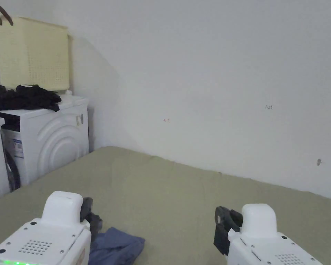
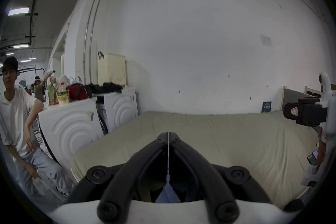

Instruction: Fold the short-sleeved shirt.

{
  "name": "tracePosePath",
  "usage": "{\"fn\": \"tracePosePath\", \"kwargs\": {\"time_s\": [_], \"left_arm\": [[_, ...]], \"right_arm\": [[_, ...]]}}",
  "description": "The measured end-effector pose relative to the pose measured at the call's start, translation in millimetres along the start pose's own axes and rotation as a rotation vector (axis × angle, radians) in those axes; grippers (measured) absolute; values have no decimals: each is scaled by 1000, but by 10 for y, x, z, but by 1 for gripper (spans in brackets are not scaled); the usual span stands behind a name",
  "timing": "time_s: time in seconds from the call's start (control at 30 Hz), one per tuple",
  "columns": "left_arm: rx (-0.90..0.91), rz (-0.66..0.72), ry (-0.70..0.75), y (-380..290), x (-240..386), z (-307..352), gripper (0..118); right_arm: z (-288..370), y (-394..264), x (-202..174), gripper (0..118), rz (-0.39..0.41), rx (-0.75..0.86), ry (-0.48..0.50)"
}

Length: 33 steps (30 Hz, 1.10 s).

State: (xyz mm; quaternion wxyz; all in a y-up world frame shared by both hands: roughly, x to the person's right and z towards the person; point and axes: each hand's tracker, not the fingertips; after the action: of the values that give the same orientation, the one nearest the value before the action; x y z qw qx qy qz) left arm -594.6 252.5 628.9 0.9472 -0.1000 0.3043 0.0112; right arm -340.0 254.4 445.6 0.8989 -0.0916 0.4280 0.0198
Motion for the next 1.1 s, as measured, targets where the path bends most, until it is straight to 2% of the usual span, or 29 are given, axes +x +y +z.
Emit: {"fn": "tracePosePath", "kwargs": {"time_s": [0.1, 0.13, 0.27, 0.37, 0.43, 0.53, 0.57, 0.63, 0.67, 0.83, 0.9, 1.0, 1.03, 1.07, 1.1], "left_arm": [[-267, 68, -86, -126, -147, -534, 4], [-341, 49, -74, -223, -196, -788, 4], [-714, 88, -90, -790, -400, -1880, 4], [-927, 137, -73, -1316, -500, -2480, 4], [-984, 164, -93, -1557, -507, -2684, 4], [-946, 177, -141, -1651, -427, -2786, 5], [-912, 215, -152, -1651, -397, -2811, 19], [-870, 257, -182, -1662, -367, -2859, 104], [-876, 228, -189, -1722, -295, -2882, 117], [-932, 136, -124, -2126, 39, -3173, 116], [-933, 114, -20, -2134, 25, -3263, 115], [-959, 88, 32, -2232, 55, -3306, 102], [-928, 143, 21, -2177, 13, -3247, 89], [-901, 185, 50, -2120, -10, -3202, 48], [-870, 190, 24, -2084, -37, -3172, 13]], "right_arm": [[-84, -89, 30, 1, -15, -66, 54], [-124, -124, 38, 1, -15, -79, 55], [-326, -275, 114, 1, 35, -137, 20], [-459, -363, 212, 1, 19, -166, 10], [-550, -432, 287, 1, 9, -181, -5], [-673, -492, 386, 1, 17, -208, -26], [-711, -515, 416, 1, 17, -215, -33], [-763, -545, 468, 1, 2, -217, -36], [-787, -563, 486, 1, -8, -219, -38], [-824, -676, 510, 1, 0, -253, -47], [-820, -706, 530, 1, 27, -265, -61], [-818, -725, 584, 2, 26, -278, -74], [-819, -730, 605, 2, 23, -282, -77], [-821, -744, 622, 2, 23, -282, -82], [-828, -762, 634, 3, 23, -283, -87]]}}
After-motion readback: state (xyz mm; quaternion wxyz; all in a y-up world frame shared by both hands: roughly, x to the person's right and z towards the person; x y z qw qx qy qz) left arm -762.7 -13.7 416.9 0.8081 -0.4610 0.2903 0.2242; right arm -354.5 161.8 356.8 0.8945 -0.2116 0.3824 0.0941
